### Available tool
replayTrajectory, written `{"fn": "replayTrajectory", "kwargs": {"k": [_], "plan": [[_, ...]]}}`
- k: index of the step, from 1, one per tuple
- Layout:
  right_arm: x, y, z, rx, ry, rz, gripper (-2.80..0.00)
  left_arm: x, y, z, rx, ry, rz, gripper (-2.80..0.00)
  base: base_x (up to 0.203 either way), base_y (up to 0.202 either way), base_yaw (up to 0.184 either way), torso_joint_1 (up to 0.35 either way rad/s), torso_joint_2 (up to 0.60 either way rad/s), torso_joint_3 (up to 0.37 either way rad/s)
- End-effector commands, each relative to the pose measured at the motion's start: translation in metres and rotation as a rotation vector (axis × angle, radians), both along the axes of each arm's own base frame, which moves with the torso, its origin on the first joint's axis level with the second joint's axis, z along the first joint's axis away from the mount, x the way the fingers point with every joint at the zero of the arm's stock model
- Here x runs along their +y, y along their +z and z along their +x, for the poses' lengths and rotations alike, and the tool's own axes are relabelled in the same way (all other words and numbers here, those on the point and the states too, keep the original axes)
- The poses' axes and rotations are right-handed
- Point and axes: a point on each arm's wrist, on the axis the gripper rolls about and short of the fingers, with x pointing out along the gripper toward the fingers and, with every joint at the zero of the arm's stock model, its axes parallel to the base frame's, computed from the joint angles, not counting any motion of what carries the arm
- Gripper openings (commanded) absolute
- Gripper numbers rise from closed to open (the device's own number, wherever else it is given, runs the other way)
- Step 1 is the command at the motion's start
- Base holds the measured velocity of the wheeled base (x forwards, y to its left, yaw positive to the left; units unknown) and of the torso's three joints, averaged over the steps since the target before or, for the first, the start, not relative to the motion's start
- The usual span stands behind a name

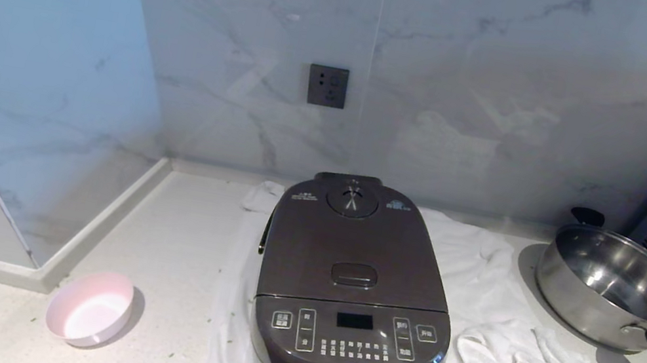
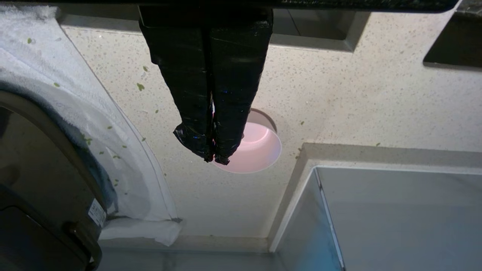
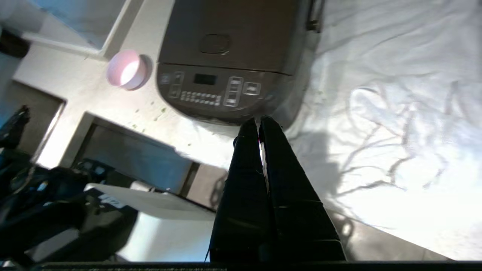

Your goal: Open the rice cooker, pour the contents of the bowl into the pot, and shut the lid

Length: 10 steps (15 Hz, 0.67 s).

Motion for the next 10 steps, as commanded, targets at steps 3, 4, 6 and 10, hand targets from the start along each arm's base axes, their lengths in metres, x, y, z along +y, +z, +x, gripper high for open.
{"fn": "replayTrajectory", "kwargs": {"k": [3,4,6,10], "plan": [[-0.039,-0.010,-0.047,-0.119,-0.135,0.023,-2.80,0.000,0.000,0.000,0.001,0.000,0.000,-2.80,0.000,0.000,0.000,0.000,0.00,0.000],[-0.041,-0.022,-0.049,-0.096,-0.151,-0.006,-2.80,0.000,0.000,0.000,0.001,0.000,0.000,-2.80,0.000,0.000,0.000,0.000,0.00,0.000],[-0.045,-0.037,-0.057,-0.080,-0.202,-0.030,-2.80,0.000,0.000,0.000,0.001,-0.001,0.000,-2.80,0.000,0.000,0.000,0.000,0.00,0.000],[-0.049,-0.045,-0.070,-0.109,-0.296,-0.036,-2.80,0.000,0.000,0.000,0.001,-0.001,0.000,-2.80,0.000,0.000,0.000,0.000,0.00,0.000]]}}
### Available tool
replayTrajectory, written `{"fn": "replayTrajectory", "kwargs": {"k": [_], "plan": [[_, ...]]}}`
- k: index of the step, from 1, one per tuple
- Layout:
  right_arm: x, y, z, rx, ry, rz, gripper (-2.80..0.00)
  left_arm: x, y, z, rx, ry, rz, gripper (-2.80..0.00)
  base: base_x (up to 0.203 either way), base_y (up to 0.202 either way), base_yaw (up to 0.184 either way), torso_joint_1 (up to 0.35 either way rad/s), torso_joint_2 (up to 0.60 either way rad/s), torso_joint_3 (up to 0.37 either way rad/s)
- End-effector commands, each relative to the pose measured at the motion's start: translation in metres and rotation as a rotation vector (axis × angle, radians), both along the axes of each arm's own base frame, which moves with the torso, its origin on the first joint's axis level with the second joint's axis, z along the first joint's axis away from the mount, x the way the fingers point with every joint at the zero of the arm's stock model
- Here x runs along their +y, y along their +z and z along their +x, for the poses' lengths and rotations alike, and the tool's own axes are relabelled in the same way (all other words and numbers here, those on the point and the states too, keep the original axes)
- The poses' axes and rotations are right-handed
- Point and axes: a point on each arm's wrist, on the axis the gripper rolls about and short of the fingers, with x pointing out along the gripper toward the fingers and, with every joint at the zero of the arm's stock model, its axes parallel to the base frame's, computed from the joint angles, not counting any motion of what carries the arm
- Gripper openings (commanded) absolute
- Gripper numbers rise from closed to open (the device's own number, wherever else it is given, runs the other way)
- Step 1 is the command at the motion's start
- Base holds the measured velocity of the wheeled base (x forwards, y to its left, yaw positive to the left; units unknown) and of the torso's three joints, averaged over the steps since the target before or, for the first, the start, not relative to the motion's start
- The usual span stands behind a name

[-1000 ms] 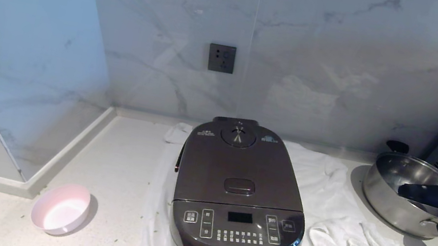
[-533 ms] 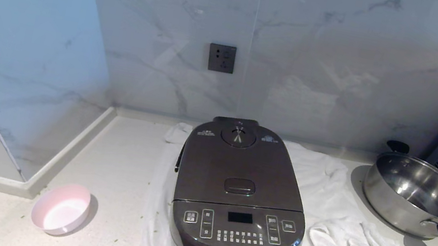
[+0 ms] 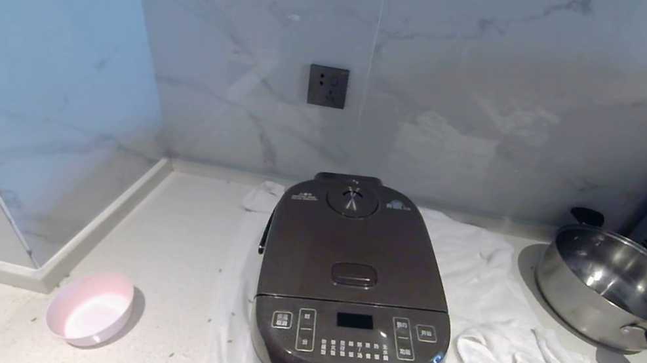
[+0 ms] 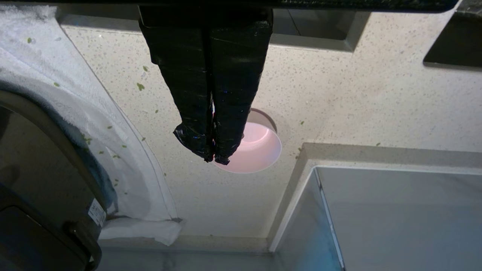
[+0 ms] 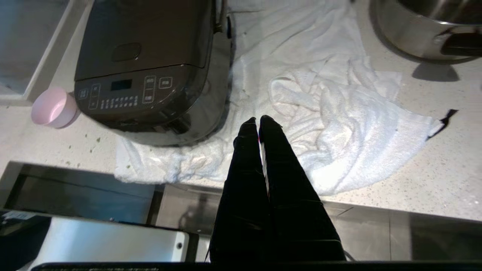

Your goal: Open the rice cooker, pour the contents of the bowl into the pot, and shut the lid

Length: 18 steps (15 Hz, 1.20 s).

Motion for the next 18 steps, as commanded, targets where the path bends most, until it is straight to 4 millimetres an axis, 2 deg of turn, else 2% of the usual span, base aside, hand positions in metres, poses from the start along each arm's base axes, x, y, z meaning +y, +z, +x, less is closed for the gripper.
{"fn": "replayTrajectory", "kwargs": {"k": [1,4,8,11,15,18], "plan": [[-0.005,-0.003,-0.017,-0.057,-0.044,-0.003,-2.80,0.000,0.000,0.000,0.002,0.000,0.000,-2.80,0.000,0.000,0.000,0.000,0.00,0.000],[-0.011,-0.012,-0.047,-0.190,-0.107,-0.110,-2.80,0.000,0.000,0.000,0.002,0.001,0.000,-2.80,0.000,0.000,0.000,0.000,0.00,0.000],[0.000,-0.035,-0.067,-0.208,-0.398,-0.210,-2.80,0.000,0.000,0.000,0.002,0.001,0.000,-2.80,0.000,0.000,0.000,0.000,0.00,0.000],[0.002,-0.067,-0.094,-0.319,-0.369,-0.270,-2.80,0.000,0.000,0.000,0.002,0.001,0.000,-2.80,0.000,0.000,0.000,0.000,0.00,0.000],[0.002,-0.113,-0.094,-0.429,-0.269,-0.370,-2.80,0.000,0.000,0.000,0.002,0.000,0.000,-2.80,0.000,0.000,0.000,0.000,0.00,0.000],[0.002,-0.120,-0.075,-0.512,-0.262,-0.319,-2.80,0.000,0.000,0.000,0.002,0.000,0.000,-2.80,0.000,0.000,0.000,0.000,0.00,0.000]]}}
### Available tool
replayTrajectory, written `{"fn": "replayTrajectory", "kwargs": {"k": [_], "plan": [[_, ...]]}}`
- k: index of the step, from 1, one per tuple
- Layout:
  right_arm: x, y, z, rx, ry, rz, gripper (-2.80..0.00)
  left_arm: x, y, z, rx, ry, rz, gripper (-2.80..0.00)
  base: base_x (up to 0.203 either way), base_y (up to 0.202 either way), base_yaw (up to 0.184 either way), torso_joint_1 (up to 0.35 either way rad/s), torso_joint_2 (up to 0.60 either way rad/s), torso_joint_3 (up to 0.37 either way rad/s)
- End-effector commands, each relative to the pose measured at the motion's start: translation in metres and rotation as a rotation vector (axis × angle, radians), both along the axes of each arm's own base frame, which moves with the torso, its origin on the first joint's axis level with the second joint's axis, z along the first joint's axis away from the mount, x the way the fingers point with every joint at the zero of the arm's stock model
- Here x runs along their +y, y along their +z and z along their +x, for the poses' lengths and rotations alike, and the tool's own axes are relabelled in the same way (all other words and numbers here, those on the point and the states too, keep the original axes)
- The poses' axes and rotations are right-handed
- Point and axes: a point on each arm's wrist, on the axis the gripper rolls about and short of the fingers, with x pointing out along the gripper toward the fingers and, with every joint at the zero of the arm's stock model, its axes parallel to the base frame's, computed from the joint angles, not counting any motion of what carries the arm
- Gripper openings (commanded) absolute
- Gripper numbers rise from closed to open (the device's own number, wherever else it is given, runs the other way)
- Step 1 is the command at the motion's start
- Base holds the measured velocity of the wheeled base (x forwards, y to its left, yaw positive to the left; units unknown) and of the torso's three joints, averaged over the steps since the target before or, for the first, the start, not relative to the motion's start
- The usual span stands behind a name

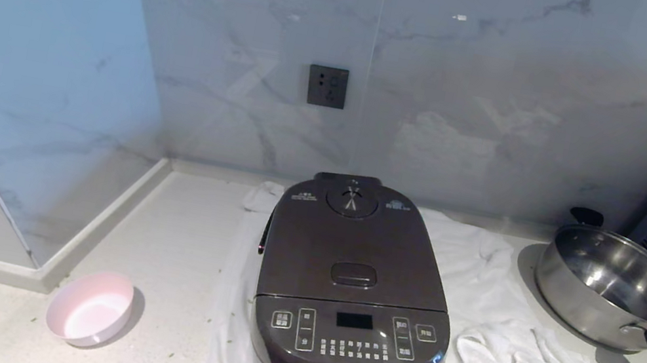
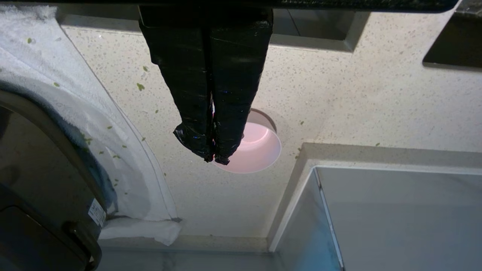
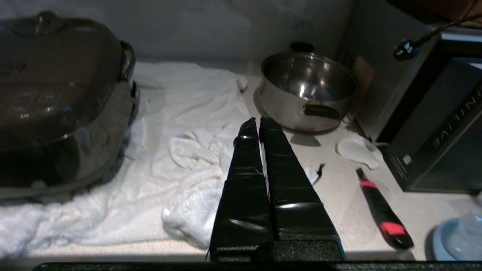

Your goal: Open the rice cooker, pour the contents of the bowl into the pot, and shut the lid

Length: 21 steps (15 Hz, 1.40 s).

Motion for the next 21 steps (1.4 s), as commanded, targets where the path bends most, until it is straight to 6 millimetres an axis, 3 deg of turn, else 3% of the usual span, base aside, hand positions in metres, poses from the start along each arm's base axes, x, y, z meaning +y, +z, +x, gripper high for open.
{"fn": "replayTrajectory", "kwargs": {"k": [1,12,18,21], "plan": [[0.000,-0.003,0.004,-0.077,0.009,0.001,-2.80,0.000,0.000,0.000,0.002,0.000,0.000,-2.80,0.000,0.000,0.000,0.000,0.00,0.000],[0.003,0.013,-0.007,-0.175,0.137,0.187,-2.80,0.000,0.000,0.000,0.002,0.000,0.000,-2.80,0.000,0.000,0.000,0.000,0.00,0.000],[0.003,0.006,0.000,-0.136,0.151,0.189,-2.80,0.000,0.000,0.000,0.002,0.001,0.000,-2.80,0.000,0.000,0.000,0.000,0.00,0.000],[0.003,-0.015,0.014,-0.045,0.150,0.123,-2.80,0.000,0.000,0.000,0.002,0.000,0.000,-2.80,0.000,0.000,0.000,0.000,0.00,0.000]]}}
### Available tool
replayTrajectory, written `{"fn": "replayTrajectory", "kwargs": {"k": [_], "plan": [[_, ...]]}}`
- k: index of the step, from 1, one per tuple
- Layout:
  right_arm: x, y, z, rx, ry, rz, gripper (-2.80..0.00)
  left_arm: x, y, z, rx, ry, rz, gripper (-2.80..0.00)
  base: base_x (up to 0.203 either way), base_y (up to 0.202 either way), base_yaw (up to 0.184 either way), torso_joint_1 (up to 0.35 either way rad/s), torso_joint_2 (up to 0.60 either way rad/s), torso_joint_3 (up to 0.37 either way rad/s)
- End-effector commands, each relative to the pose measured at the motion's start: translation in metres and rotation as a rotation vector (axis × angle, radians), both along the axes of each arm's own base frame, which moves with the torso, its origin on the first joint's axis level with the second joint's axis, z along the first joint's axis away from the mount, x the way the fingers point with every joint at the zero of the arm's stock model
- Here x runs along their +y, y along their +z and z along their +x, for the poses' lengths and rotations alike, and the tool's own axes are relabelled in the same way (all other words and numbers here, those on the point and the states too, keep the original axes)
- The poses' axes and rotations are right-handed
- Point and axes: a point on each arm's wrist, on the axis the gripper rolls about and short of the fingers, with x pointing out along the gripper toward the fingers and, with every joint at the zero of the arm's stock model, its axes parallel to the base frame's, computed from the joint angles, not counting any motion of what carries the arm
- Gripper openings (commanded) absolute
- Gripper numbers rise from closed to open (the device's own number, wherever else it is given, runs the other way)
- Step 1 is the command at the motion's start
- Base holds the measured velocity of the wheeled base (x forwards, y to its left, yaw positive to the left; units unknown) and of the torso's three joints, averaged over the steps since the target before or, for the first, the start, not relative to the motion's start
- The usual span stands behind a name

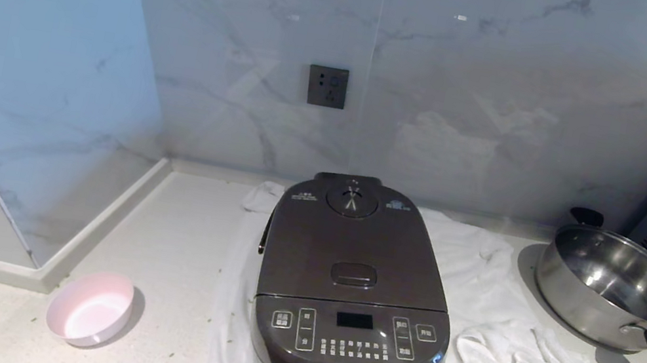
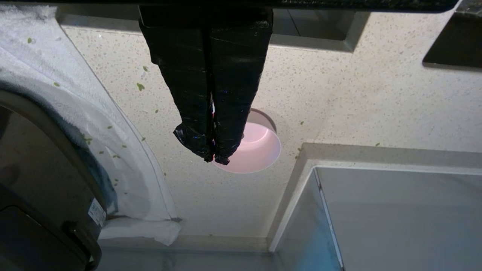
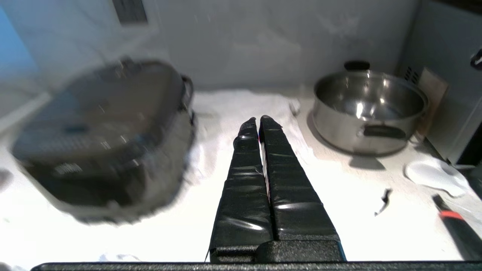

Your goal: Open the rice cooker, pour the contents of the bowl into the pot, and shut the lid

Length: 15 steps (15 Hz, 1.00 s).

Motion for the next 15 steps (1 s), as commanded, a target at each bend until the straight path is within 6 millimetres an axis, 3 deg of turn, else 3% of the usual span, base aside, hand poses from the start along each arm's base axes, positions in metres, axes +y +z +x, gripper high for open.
{"fn": "replayTrajectory", "kwargs": {"k": [1,7,9,12,15], "plan": [[0.000,-0.015,0.010,0.056,-0.006,-0.031,-2.80,0.000,0.000,0.000,0.002,-0.001,0.000,-2.80,0.000,0.000,0.000,0.000,0.00,0.000],[0.000,-0.071,0.044,0.126,-0.034,-0.157,-2.80,0.000,0.000,0.000,0.002,0.000,0.000,-2.80,0.000,0.000,0.000,0.000,0.00,0.000],[-0.001,-0.069,0.048,0.019,-0.064,-0.179,-2.80,0.000,-0.001,0.000,0.003,-0.001,0.000,-2.80,0.000,0.000,0.000,0.000,0.00,0.000],[0.000,-0.083,0.049,0.156,-0.035,-0.181,-2.80,0.000,0.000,0.000,0.002,-0.001,0.000,-2.80,0.000,0.000,0.000,0.000,0.00,0.000],[0.000,-0.079,0.049,0.107,-0.036,-0.156,-2.80,0.000,0.000,0.000,0.002,0.000,0.000,-2.80,0.000,0.000,0.000,0.000,0.00,0.000]]}}
